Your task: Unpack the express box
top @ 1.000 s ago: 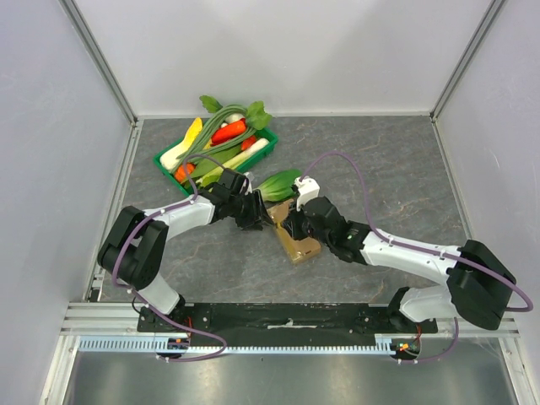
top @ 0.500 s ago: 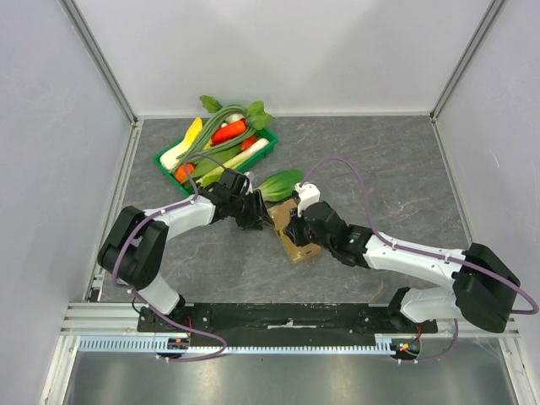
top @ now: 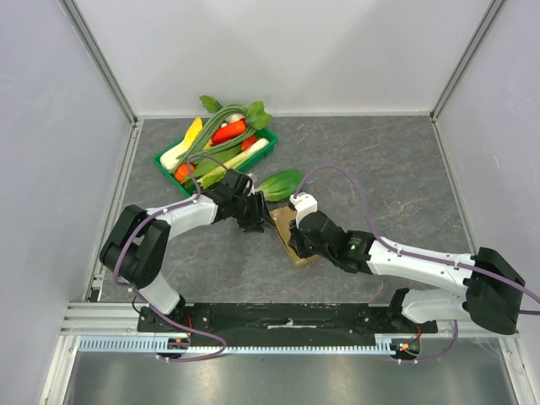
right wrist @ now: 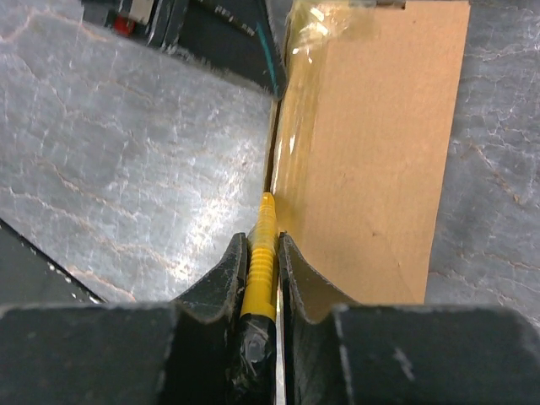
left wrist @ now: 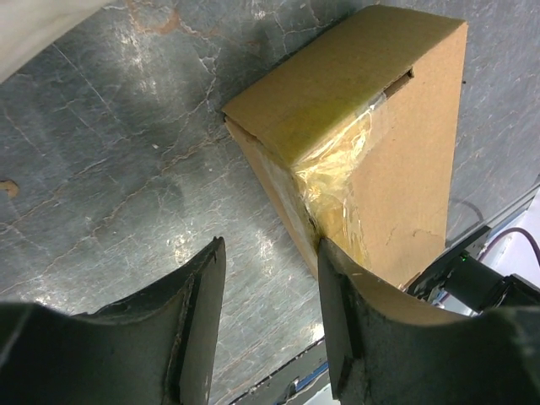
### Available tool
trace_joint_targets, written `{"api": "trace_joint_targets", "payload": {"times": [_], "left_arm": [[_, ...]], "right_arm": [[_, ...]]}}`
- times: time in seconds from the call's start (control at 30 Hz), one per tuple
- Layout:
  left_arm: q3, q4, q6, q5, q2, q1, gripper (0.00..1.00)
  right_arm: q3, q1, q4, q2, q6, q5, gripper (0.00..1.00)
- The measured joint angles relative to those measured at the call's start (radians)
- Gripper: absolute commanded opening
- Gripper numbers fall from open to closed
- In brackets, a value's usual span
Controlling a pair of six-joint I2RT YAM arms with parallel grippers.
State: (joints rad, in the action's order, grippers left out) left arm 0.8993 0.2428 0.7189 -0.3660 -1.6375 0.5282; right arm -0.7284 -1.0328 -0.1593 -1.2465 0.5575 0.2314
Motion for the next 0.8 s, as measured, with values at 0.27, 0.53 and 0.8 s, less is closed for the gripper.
{"api": "trace_joint_targets", "payload": {"times": [0.27,0.53,0.8], "left_arm": [[0.034,0.042,0.01,0.035,-0.016,0.002,0.52],[0.048,0.061,0.023,0.065,-0.027,0.002,0.52],[0.058,0.066,0.025,0.079,-0.038,0.005,0.52]], "right_arm": [[-0.02,-0.059,-0.12,0.032,-0.001,0.029,0.0],[-0.043,-0.093,-0.196,0.041,0.004,0.037,0.0],[-0.023,-0.095,-0.256,0.118,0.047,0.0,0.0]]}}
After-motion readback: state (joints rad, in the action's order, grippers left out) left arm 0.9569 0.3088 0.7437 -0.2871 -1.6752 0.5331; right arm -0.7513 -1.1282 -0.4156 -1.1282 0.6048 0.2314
